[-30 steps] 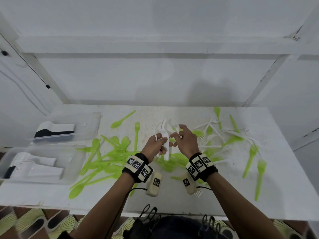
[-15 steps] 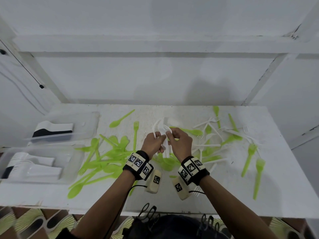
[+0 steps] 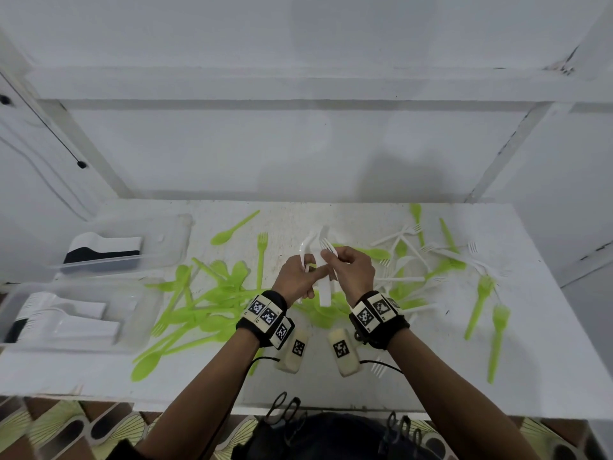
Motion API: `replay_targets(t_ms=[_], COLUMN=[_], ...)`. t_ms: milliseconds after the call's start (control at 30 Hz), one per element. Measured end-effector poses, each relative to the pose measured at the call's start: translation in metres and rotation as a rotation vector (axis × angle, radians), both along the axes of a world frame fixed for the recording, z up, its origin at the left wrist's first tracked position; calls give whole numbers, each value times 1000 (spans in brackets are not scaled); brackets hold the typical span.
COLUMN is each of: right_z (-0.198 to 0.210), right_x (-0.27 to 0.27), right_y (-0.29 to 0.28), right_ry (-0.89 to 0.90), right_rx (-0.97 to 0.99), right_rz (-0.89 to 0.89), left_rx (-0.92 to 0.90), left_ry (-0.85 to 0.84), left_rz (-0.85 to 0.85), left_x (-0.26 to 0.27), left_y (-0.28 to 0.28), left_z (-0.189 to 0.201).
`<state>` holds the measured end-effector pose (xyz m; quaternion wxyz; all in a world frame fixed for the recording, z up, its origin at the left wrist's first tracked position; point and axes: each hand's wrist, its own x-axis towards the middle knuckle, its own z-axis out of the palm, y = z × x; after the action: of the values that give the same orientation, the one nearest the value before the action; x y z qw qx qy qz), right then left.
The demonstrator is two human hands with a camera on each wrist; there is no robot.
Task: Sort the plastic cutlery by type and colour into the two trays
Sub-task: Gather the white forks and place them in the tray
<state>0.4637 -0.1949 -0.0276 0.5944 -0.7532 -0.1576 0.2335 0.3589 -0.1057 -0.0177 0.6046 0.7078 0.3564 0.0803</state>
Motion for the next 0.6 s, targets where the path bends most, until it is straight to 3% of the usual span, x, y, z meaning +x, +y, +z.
replay_targets(t_ms=[133,300,467,600], right_z=[2,5,12,10], right_x=[3,12,7,3], right_y=[4,5,2,2], right_ry=[-31,384,528,721], right_rx=[-51,190,195,266], right_rz=[-26,-18,130,215], left_rx=[-52,-222,-346,-331], left_ry=[-24,-42,-56,-17], left_rz=[-45,-128,-177,-183], left_x=[0,1,-4,-4], left_y=[-2,2,3,9], left_z=[6,14,13,12])
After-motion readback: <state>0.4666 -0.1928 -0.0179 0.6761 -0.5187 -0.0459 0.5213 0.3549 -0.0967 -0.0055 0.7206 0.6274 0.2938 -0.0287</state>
